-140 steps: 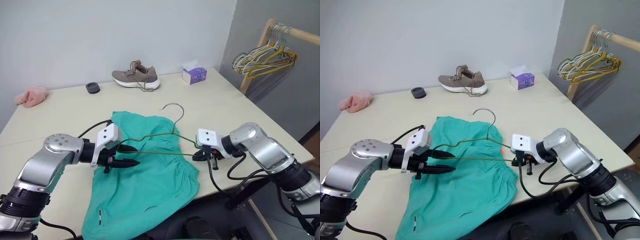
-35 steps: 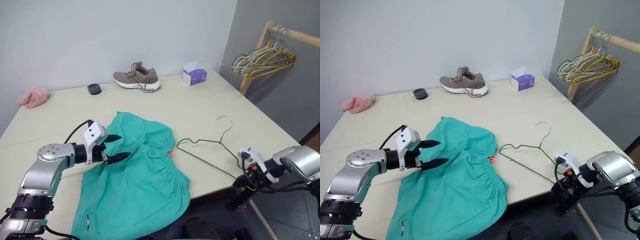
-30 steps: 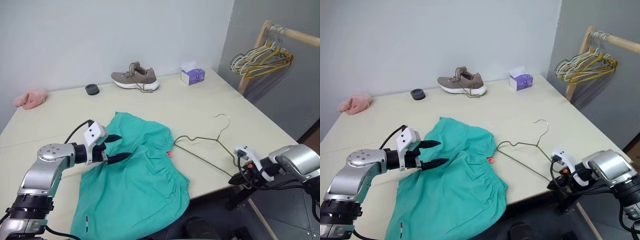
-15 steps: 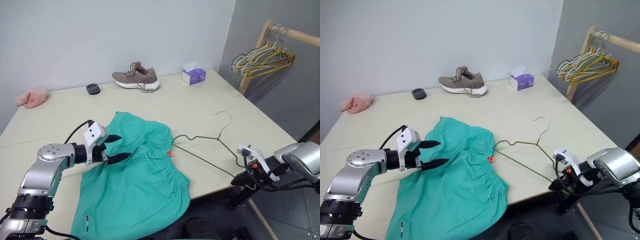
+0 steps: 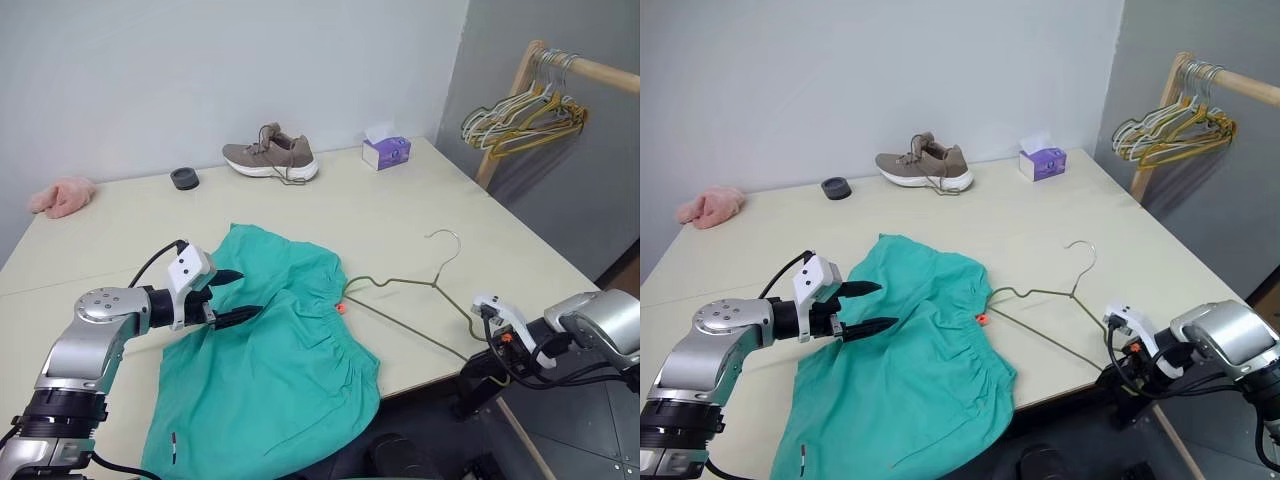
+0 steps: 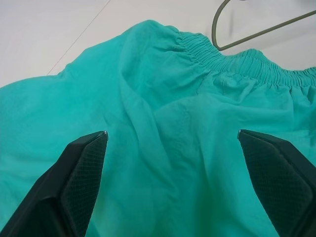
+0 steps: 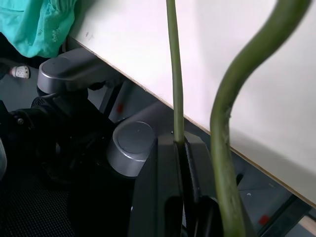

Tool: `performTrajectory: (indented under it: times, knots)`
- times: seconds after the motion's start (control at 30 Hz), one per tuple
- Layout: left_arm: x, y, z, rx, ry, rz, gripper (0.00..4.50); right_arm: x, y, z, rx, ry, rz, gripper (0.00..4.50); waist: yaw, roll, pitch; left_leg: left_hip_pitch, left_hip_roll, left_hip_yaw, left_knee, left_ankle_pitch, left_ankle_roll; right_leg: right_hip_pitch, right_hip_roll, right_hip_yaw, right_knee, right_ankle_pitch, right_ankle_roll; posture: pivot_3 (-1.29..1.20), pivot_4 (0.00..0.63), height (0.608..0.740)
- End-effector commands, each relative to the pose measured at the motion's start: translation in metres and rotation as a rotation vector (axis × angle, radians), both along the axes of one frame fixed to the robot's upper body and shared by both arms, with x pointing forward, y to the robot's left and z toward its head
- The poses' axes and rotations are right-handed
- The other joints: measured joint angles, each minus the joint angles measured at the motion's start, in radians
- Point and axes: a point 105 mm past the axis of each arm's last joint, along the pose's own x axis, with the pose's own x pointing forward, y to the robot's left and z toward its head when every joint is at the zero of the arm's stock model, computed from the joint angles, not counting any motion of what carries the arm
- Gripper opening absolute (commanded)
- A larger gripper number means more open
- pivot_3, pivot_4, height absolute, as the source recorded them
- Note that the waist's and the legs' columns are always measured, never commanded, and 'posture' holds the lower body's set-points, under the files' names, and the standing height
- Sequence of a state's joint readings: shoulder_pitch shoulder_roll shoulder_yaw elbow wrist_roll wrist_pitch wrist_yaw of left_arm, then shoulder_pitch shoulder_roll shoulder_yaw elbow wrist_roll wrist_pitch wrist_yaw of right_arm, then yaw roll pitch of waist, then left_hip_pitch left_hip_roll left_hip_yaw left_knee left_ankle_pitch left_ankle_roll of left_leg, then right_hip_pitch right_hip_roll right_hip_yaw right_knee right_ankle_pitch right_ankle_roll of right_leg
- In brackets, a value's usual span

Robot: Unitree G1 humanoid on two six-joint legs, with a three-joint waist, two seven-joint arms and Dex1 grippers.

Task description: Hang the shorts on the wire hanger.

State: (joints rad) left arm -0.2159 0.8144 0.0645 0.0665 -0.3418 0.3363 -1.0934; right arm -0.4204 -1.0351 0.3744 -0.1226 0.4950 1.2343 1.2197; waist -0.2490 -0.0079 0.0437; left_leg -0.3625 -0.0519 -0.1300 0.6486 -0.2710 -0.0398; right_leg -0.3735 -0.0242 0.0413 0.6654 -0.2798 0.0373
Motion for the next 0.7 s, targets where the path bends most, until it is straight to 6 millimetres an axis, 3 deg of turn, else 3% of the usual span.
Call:
performTrajectory:
  times: [0.03,0.3,0.7]
  knots:
    - [0.0014,-0.0037,0.0113,0.01,-0.053,-0.023,4.47,0.0032,0.0082,0.009,0.03,-0.028,0.023,0.0,0.0,0.0,0.0,0.0,0.0,0.0,0.0,0.0,0.0,0.0,0.0,0.0,0.0,0.0,0.0,-0.28,0.0,0.74]
    - [0.0013,-0.004,0.0106,0.013,-0.052,-0.025,4.47,0.0065,0.0072,0.0015,0.001,-0.02,-0.029,0.0,0.0,0.0,0.0,0.0,0.0,0.0,0.0,0.0,0.0,0.0,0.0,0.0,0.0,0.0,0.0,-0.28,0.0,0.74]
    - [0.0007,-0.0049,0.0093,0.011,-0.052,-0.026,4.47,-0.0007,0.0131,0.0107,0.066,0.013,-0.02,0.0,0.001,0.0,0.0,0.0,0.0,0.0,0.0,0.0,0.0,0.0,0.0,0.0,0.0,0.0,0.0,-0.28,0.0,0.74]
